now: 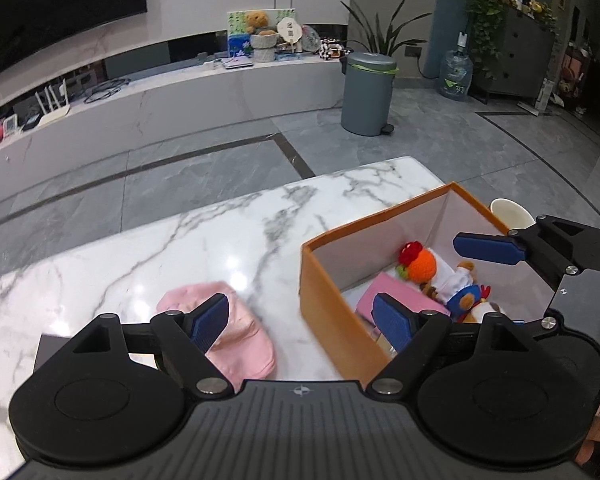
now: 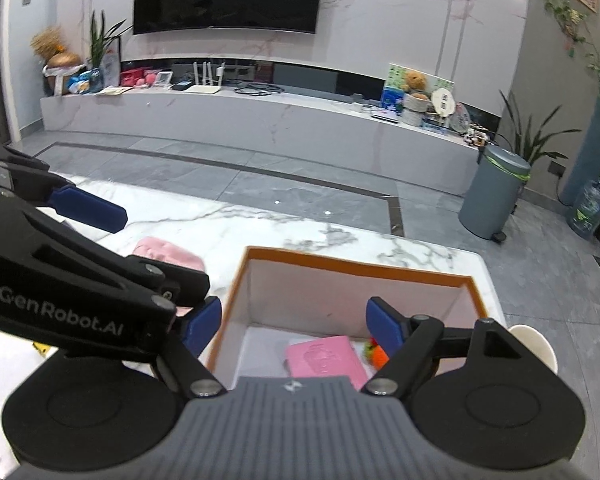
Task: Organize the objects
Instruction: 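Withdraw both tools from the orange box toward the pink bag on the table, then move the left tool to the yellow tape measure while the right tool approaches the long white box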
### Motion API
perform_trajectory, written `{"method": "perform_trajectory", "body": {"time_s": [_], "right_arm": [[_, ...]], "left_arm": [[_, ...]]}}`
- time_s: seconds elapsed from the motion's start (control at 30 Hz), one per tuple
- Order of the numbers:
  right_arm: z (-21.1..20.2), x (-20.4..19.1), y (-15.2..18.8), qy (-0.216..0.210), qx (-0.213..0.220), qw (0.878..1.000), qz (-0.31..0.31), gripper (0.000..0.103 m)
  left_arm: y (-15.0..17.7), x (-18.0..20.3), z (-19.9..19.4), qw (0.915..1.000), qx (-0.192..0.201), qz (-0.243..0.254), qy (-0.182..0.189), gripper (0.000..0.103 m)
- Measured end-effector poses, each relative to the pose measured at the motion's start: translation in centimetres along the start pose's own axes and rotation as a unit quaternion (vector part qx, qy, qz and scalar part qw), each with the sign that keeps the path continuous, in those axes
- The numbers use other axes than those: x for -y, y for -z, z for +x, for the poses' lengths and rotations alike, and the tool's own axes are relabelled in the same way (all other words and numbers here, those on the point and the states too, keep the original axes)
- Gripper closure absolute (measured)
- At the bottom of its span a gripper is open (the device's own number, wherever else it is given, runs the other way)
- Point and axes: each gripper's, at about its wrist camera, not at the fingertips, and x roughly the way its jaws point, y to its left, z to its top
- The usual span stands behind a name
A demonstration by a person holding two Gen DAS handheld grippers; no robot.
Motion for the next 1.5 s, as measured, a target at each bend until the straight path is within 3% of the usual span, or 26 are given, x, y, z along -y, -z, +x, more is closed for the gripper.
{"method": "perform_trajectory", "body": {"time_s": [0.47,0.9,0.97,1.1,1.33,1.5], "right_arm": [[-0.9,-6.2,0.3,-0.02,0.017,0.999,-0.032,0.02],[1.2,-11.8,2.7,-0.073,-0.006,0.997,-0.04,0.02],[1.6,-12.2,3.0,-0.082,-0.012,0.996,-0.032,0.014],[2.7,-13.3,3.8,-0.087,-0.027,0.995,-0.031,0.014],[4.5,-14.7,5.3,-0.097,-0.049,0.993,-0.038,0.014],[5.1,-15.6,5.9,-0.103,-0.056,0.992,-0.039,0.014]], "left_arm": [[4.4,-5.2,-3.4,0.9988,0.037,-0.029,-0.016,0.006],[8.4,-10.0,-3.0,0.9985,0.007,-0.052,-0.017,0.002],[8.9,-10.8,-2.7,0.9979,0.007,-0.063,-0.013,0.002],[10.1,-12.5,-1.9,0.9955,0.012,-0.09,-0.026,0.002],[11.7,-15.0,0.6,0.9902,-0.026,-0.125,-0.055,0.002],[12.1,-16.3,1.7,0.9857,-0.028,-0.148,-0.075,0.002]]}}
